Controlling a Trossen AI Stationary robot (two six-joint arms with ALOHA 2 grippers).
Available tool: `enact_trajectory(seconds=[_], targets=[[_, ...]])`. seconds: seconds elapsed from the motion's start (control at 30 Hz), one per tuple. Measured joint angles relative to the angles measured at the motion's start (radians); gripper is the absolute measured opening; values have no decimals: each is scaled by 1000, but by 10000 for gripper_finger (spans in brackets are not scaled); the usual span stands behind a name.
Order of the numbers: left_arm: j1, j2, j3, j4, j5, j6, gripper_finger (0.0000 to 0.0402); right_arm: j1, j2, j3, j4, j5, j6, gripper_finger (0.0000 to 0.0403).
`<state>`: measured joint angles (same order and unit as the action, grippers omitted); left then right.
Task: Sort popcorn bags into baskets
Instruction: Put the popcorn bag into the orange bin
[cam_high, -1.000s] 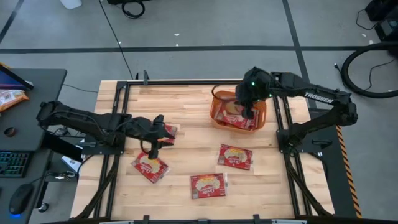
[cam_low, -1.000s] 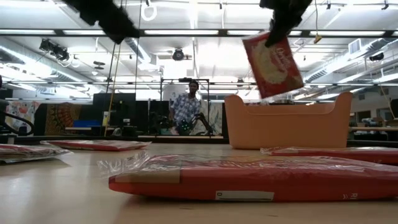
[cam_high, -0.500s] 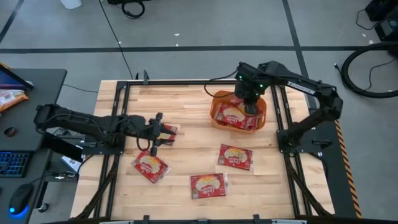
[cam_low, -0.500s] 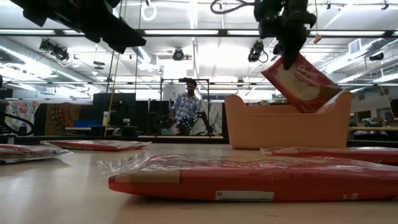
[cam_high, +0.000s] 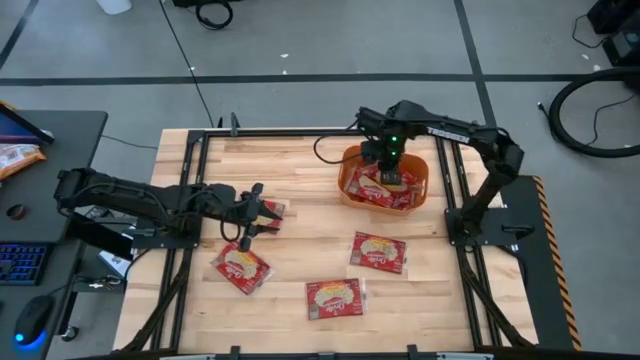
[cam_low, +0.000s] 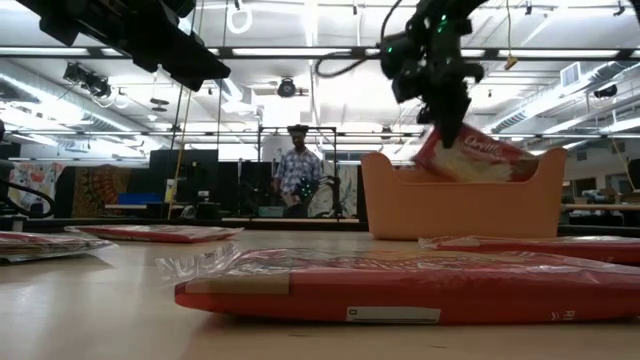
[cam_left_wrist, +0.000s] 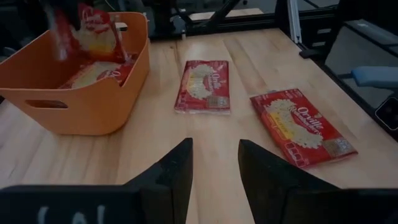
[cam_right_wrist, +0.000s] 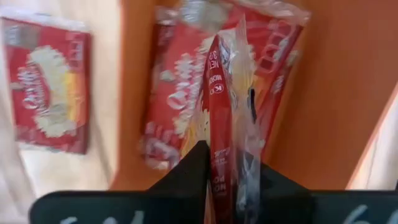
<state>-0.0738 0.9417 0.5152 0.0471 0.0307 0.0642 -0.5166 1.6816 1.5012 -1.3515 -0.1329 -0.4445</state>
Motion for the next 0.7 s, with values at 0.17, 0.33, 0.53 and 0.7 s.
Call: enact_trajectory(seconds=[0.17,0.33,0.53,0.7], targets=[[0,0,0,-2,0,1,132,-23,52,0,49,3,-4,99],[0,1,0,-35,-9,53,132,-29,60,40,-4,111,35,146],[6,36,0,-45,-73,105,132,-22,21,134,-40,149,167,172],[5,80,0,-137,-79,79,132,34,-77,103,-4,142,311,170]])
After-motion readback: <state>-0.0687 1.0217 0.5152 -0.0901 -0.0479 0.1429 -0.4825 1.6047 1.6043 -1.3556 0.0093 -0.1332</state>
